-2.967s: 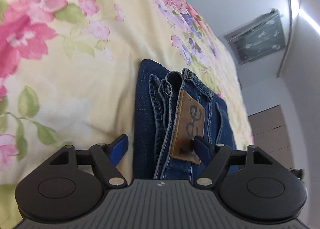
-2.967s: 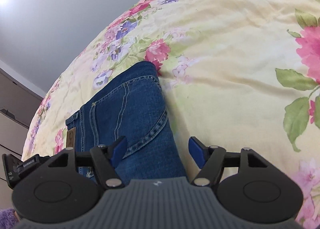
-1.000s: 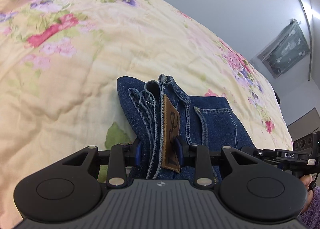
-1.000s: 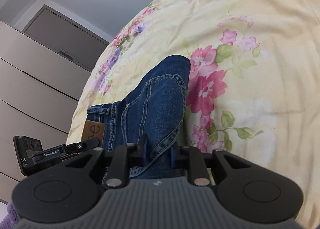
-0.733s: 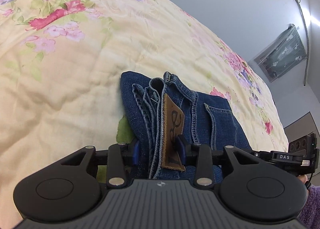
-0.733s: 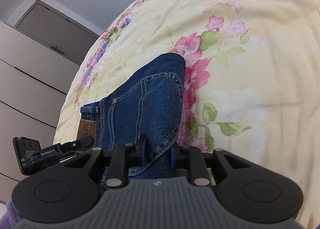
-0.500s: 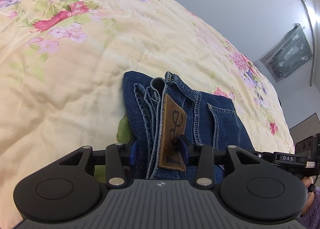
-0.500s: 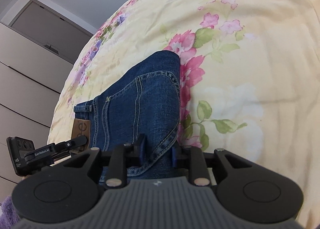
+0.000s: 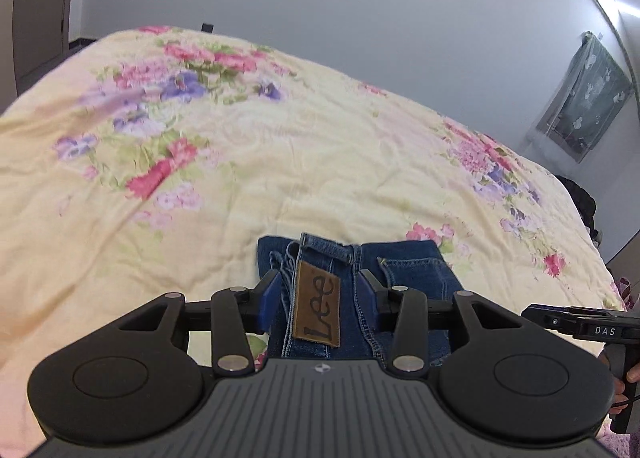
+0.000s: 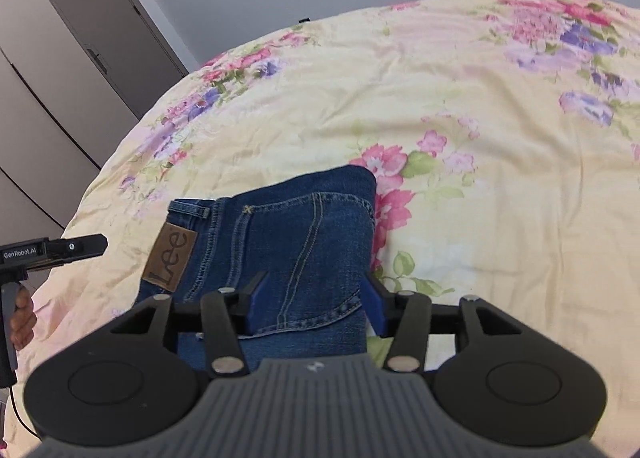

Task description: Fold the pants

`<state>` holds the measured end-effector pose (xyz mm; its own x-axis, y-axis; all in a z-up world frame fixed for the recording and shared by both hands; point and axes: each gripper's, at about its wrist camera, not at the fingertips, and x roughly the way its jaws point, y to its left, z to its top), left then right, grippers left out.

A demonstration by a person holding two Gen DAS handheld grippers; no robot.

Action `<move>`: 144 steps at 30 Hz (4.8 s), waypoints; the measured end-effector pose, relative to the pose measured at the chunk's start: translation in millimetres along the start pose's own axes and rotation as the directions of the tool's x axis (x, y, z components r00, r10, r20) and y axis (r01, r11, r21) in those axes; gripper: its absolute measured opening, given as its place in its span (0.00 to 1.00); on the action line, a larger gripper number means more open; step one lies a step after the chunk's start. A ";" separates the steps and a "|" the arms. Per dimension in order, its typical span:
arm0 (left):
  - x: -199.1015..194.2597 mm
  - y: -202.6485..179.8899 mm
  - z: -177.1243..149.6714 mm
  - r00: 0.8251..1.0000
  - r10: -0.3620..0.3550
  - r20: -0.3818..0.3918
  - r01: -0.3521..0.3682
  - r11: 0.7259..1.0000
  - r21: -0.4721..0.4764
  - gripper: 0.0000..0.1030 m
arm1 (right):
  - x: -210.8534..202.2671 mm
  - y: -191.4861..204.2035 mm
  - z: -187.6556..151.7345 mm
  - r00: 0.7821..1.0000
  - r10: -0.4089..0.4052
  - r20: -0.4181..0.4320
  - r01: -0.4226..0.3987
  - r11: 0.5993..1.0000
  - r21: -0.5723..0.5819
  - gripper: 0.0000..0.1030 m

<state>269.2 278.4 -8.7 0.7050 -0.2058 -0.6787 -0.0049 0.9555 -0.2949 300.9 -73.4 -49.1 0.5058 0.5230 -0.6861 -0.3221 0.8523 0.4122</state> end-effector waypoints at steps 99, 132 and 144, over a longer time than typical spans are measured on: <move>-110.7 -140.5 -181.9 0.939 0.318 0.133 -0.341 0.911 0.233 0.87 | -160.3 124.7 -204.3 0.947 -0.163 0.276 0.220 0.957 -0.191 0.76; -116.1 -140.6 -178.0 0.937 0.313 0.154 -0.344 0.904 0.253 0.87 | -162.1 128.9 -204.3 0.945 -0.160 0.285 0.220 0.956 -0.194 0.76; -115.9 -141.8 -178.0 0.937 0.314 0.155 -0.345 0.904 0.254 0.87 | -163.4 128.7 -203.6 0.945 -0.157 0.288 0.218 0.957 -0.193 0.76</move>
<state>62.0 129.2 -8.0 0.7686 0.1397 -0.6243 -0.0670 0.9881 0.1387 13.9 -51.7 -6.0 0.7589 0.3635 -0.5404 -0.3524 0.9270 0.1287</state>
